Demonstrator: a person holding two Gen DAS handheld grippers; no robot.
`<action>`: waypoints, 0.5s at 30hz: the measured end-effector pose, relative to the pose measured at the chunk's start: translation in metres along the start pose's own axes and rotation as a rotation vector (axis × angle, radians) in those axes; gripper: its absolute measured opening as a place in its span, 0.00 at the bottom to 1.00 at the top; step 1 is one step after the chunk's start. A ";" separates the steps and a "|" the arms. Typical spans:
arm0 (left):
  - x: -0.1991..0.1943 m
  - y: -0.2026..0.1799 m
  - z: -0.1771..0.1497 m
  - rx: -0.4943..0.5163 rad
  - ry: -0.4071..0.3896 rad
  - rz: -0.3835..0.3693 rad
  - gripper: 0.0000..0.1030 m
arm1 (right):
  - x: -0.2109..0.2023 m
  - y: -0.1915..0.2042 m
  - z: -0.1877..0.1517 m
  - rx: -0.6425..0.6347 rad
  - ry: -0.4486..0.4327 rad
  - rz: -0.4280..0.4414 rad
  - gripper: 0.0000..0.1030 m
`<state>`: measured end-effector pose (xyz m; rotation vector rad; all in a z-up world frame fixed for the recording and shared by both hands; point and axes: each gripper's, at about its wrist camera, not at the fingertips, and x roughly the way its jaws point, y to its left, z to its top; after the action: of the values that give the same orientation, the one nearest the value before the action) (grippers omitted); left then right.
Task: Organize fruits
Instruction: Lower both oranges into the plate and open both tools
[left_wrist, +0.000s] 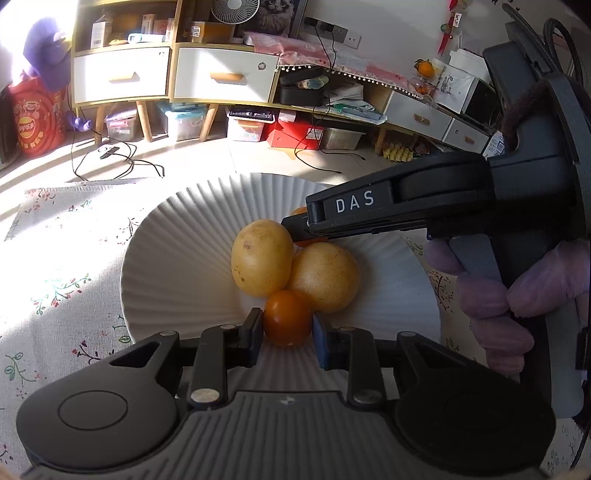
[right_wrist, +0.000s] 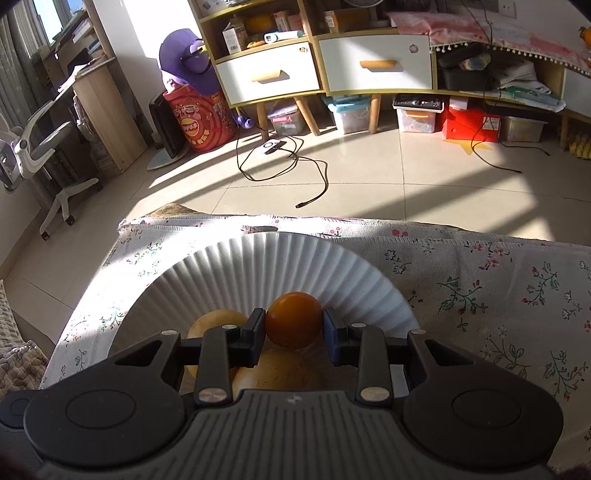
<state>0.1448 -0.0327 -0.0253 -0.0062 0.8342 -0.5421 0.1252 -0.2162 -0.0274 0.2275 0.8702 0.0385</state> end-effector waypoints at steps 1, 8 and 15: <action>0.000 0.000 0.000 0.001 -0.001 0.000 0.15 | 0.000 0.000 0.000 0.001 0.000 0.001 0.29; -0.003 0.003 0.002 -0.006 -0.006 -0.009 0.26 | -0.005 -0.001 0.002 0.025 0.005 0.013 0.43; -0.011 -0.002 0.001 -0.002 0.000 -0.011 0.51 | -0.026 -0.006 0.001 0.035 -0.029 0.009 0.59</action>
<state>0.1385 -0.0292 -0.0165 -0.0129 0.8349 -0.5512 0.1090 -0.2254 -0.0078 0.2644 0.8419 0.0280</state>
